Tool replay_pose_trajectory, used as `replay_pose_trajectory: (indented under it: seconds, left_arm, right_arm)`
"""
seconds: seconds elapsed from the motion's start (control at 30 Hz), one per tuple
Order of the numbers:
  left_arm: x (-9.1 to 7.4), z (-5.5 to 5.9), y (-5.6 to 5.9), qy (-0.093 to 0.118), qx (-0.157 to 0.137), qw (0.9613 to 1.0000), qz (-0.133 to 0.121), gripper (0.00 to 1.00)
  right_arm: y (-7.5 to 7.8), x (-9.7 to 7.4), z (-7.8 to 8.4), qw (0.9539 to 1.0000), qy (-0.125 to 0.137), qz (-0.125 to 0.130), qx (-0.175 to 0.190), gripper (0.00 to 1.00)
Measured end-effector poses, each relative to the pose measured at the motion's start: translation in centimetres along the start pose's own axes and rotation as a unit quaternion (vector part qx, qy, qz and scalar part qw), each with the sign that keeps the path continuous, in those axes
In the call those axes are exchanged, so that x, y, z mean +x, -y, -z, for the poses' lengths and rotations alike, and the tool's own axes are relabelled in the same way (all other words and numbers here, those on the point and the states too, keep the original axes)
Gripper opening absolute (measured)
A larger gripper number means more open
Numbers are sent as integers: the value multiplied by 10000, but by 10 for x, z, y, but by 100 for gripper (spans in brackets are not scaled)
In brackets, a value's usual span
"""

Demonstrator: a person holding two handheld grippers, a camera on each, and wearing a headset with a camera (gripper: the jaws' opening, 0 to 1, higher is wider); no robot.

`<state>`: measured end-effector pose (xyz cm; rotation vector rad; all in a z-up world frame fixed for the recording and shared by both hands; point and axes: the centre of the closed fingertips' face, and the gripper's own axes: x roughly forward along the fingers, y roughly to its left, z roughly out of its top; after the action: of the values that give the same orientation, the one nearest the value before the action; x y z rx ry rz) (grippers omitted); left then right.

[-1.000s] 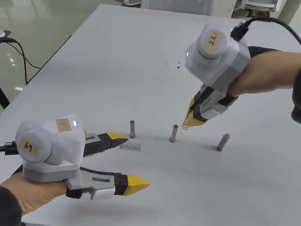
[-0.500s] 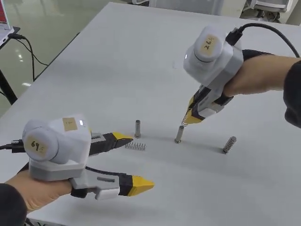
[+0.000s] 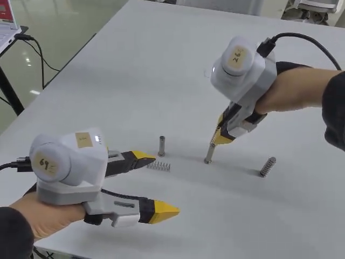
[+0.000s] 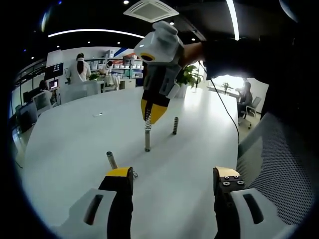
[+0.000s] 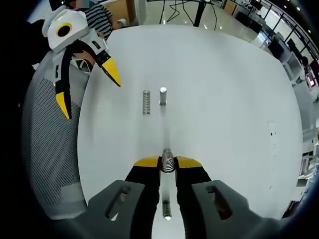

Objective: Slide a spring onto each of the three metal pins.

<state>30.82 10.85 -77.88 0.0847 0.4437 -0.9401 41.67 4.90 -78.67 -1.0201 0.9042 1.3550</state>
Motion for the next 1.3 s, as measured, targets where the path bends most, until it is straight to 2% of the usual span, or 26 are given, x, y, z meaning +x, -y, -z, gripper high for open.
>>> replay_pose_trajectory:
  seconds: [0.33,0.93,1.3]
  left_arm:
    - [-1,-1,-2,12,-15,10000,-11,63]
    - [-3,-1,-4,19,-21,10000,-29,62]
    - [-4,-1,-6,29,-45,10000,-52,61]
  right_arm:
    - [0,7,0,9999,-49,-76,58,13]
    - [-7,35,6,9996,-215,-155,72,13]
    - [-7,46,10,9993,-291,-206,119,13]
